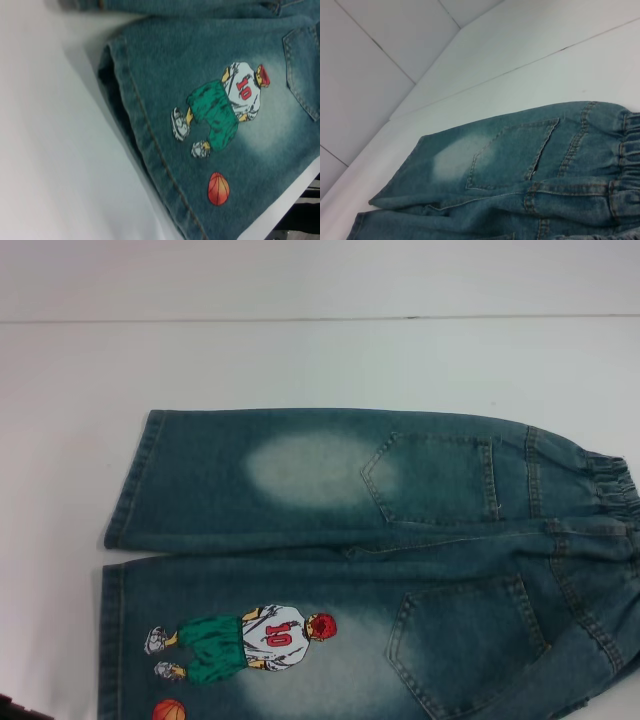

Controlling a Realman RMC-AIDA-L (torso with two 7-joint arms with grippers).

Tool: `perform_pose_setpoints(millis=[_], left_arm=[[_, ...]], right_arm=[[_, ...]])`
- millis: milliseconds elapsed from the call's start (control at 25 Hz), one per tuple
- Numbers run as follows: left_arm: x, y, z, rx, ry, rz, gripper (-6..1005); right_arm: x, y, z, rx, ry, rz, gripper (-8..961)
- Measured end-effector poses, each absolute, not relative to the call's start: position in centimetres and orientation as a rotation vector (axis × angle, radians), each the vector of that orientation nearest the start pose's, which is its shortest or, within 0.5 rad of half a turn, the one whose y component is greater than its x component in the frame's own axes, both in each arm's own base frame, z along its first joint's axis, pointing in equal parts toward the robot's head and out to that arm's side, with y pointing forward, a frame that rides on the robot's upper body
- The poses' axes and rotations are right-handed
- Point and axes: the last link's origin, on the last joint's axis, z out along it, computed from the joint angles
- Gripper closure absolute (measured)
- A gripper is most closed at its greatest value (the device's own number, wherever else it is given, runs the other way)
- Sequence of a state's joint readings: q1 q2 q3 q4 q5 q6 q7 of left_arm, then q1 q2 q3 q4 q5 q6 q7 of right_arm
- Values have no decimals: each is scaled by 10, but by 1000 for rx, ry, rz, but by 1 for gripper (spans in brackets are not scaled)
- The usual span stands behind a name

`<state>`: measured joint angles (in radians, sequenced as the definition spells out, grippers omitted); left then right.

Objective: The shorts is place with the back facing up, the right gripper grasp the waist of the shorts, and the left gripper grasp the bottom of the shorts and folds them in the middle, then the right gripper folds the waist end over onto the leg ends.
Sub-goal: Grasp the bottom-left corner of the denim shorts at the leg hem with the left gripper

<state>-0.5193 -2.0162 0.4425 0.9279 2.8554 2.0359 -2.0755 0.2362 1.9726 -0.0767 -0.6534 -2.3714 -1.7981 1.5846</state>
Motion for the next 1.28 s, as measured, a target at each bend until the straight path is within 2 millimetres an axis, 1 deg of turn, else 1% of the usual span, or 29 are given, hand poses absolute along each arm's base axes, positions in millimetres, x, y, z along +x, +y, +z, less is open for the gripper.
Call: perform_pose_setpoints(millis=[440, 760, 1080, 1280], left_arm=[[-330, 237, 58, -2645, -1913, 208, 239], [-327, 241, 46, -2690, -1906, 197, 238], [-331, 244, 37, -2683, -1889, 211, 238], [-333, 246, 36, -2685, -1874, 219, 243]], right_arm=[[394, 196, 79, -2221, 1410, 730, 893], [395, 194, 80, -2219, 1413, 727, 891], [395, 193, 79, -2221, 1414, 728, 889], [393, 192, 80, -2229, 1410, 742, 888]])
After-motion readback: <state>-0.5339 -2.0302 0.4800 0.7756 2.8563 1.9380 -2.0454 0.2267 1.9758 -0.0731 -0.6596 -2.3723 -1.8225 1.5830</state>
